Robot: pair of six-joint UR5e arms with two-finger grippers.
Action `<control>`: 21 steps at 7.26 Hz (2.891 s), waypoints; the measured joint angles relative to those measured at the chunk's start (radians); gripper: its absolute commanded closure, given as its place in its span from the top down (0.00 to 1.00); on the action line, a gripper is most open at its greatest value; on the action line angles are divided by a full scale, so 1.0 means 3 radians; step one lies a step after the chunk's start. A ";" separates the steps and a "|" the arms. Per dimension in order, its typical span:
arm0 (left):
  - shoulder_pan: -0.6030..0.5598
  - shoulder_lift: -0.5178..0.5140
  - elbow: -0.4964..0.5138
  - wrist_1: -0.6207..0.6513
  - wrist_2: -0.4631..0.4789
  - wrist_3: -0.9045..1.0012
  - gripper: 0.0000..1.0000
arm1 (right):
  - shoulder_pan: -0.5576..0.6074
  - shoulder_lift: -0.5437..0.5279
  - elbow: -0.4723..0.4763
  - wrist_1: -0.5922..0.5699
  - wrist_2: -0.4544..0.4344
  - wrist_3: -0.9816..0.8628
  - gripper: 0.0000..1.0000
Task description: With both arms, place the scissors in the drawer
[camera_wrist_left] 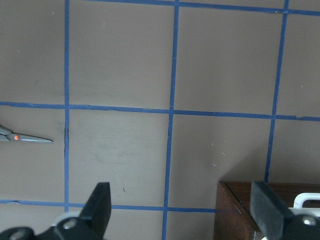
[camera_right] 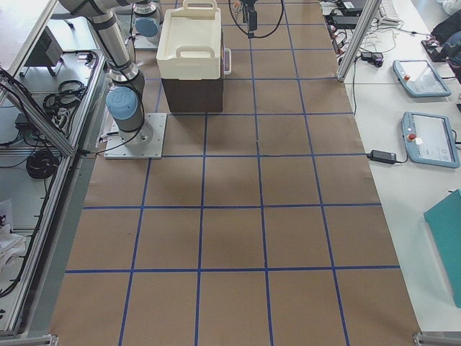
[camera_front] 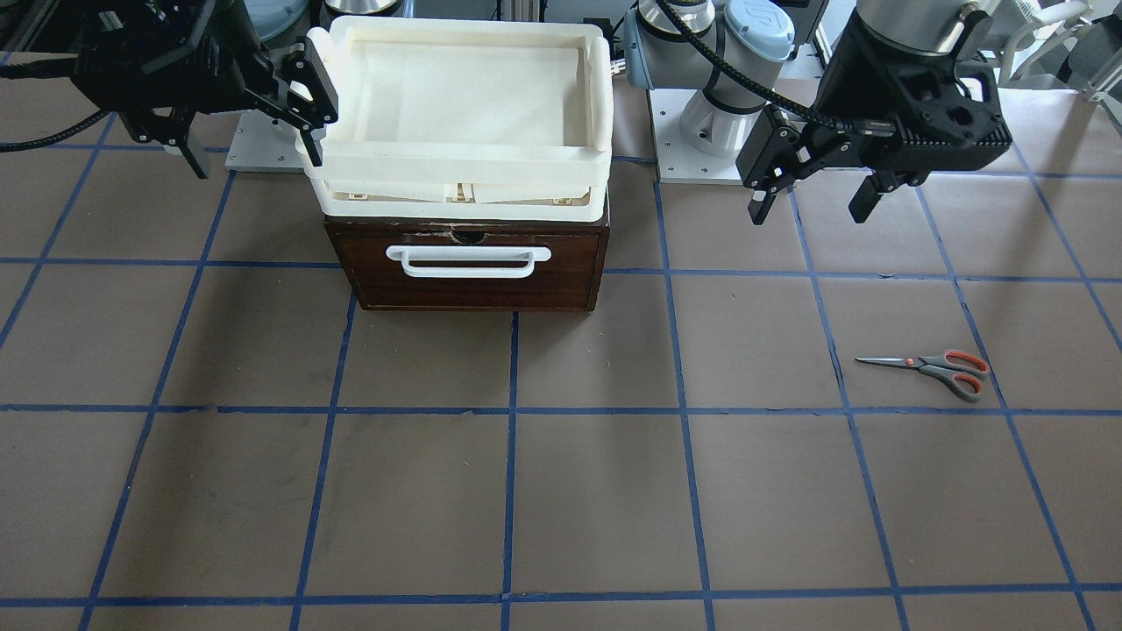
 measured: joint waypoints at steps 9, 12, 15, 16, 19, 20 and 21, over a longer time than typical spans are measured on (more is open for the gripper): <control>0.2162 -0.0398 -0.0794 0.0620 0.0293 0.4311 1.00 | 0.0682 0.0609 0.0617 -0.0735 0.0255 -0.2548 1.00; 0.2276 -0.0746 -0.0977 0.1081 0.0222 0.5396 1.00 | 0.0778 0.0856 0.0622 -0.0865 0.0336 -0.3449 1.00; 0.2215 -0.0997 -0.1194 0.1648 0.0107 0.6305 1.00 | 0.0960 0.1083 0.0586 -0.0918 0.0098 -0.3920 0.97; 0.2175 -0.1011 -0.1297 0.1806 0.0109 0.6519 1.00 | 0.0986 0.1121 0.0576 -0.0929 0.0026 -0.4098 0.95; 0.2142 -0.1076 -0.1558 0.2117 0.0114 0.6987 1.00 | 0.0976 0.1151 0.0573 -0.0871 0.0000 -0.4200 0.94; 0.2147 -0.1117 -0.1576 0.2180 0.0116 0.7223 0.99 | 0.0968 0.1142 0.0567 -0.0816 0.0015 -0.4144 0.94; 0.2158 -0.1141 -0.1587 0.2223 0.0114 0.7455 0.99 | 0.0965 0.1134 0.0560 -0.0783 0.0021 -0.4114 0.94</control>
